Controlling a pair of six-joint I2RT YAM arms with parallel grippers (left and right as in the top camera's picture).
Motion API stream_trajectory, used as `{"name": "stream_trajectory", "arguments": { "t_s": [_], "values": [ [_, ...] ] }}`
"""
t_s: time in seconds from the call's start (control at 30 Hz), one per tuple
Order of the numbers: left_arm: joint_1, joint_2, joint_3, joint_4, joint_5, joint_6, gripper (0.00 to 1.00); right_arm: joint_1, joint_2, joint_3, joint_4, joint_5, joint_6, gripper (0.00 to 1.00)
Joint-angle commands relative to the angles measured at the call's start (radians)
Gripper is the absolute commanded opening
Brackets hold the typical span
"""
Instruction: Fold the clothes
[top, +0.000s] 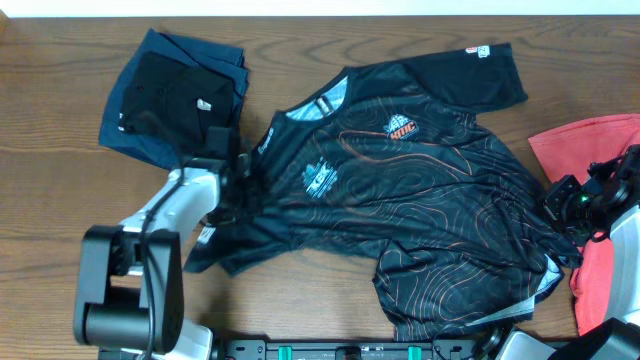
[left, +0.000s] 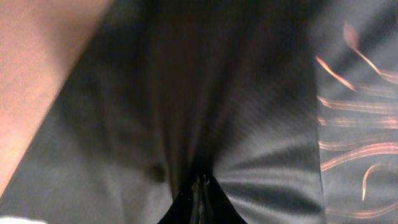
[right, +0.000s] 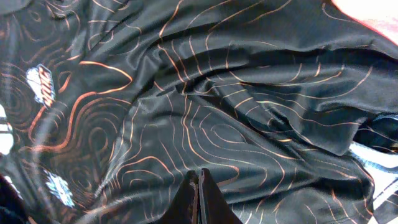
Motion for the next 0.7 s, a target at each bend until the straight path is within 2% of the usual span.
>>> {"name": "stream_trajectory", "arguments": {
  "t_s": [0.0, 0.13, 0.37, 0.53, 0.67],
  "values": [
    [0.077, 0.055, -0.12, -0.082, -0.17, -0.194, 0.06, 0.013, -0.016, 0.019, 0.005, -0.027, -0.02, 0.01],
    [0.196, 0.045, -0.142, -0.16, -0.18, -0.264, 0.06, 0.022, -0.016, 0.016, 0.019, -0.014, -0.02, 0.01],
    [0.383, -0.121, -0.141, -0.204, -0.103, -0.23, 0.06, 0.103, -0.014, -0.058, 0.129, -0.01, -0.018, 0.02],
    [0.385, -0.319, -0.141, -0.182, 0.058, -0.125, 0.06, 0.156, 0.021, -0.202, 0.263, 0.169, 0.187, 0.01],
    [0.348, -0.448, -0.141, -0.182, 0.08, -0.078, 0.17, 0.156, 0.079, -0.304, 0.378, 0.183, 0.277, 0.01]
  ]
}}
